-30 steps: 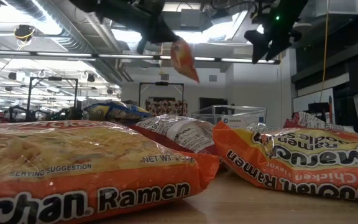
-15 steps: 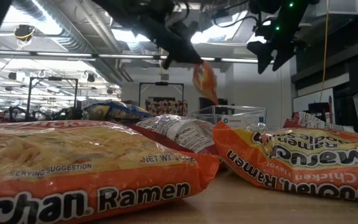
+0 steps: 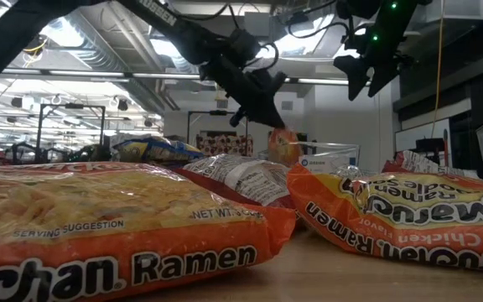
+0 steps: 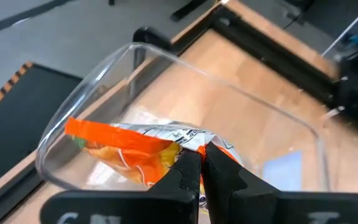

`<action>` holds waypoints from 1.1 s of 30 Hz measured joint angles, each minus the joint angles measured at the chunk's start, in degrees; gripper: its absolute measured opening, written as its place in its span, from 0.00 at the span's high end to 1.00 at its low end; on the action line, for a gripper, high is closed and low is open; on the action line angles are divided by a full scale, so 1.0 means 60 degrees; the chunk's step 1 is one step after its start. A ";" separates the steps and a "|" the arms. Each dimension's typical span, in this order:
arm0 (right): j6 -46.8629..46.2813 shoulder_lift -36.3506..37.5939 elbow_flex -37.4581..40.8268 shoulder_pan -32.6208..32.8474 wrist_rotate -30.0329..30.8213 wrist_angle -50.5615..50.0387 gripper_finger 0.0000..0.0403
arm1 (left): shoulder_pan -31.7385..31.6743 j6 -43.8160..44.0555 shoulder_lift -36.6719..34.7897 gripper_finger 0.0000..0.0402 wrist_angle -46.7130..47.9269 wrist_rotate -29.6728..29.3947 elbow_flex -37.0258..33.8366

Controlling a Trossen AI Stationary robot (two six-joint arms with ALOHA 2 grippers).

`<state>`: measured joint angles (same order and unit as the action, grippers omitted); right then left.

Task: Sort Maruchan noodles
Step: Put the orange noodle pack into the top transparent bin

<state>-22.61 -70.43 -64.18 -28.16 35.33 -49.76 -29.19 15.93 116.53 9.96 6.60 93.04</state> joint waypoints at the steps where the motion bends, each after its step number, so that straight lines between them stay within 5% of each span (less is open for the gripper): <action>1: -0.0003 0.0000 0.0000 0.0000 0.0003 0.0000 0.31 | 0.0009 0.0002 0.0039 1.00 -0.0020 -0.0115 0.0006; 24: 0.0313 0.0004 0.0000 0.0000 0.0003 -0.0025 0.31 | 0.0019 -0.0236 0.0047 1.00 0.0859 -0.1050 0.0017; 33: 0.0372 0.0007 0.0000 0.0000 -0.0259 -0.0007 0.31 | -0.0009 -0.0837 0.0043 0.82 0.0046 -0.0601 0.0014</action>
<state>-20.38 -70.39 -64.18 -28.16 33.78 -49.80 -29.24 10.91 116.79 10.24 3.00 93.12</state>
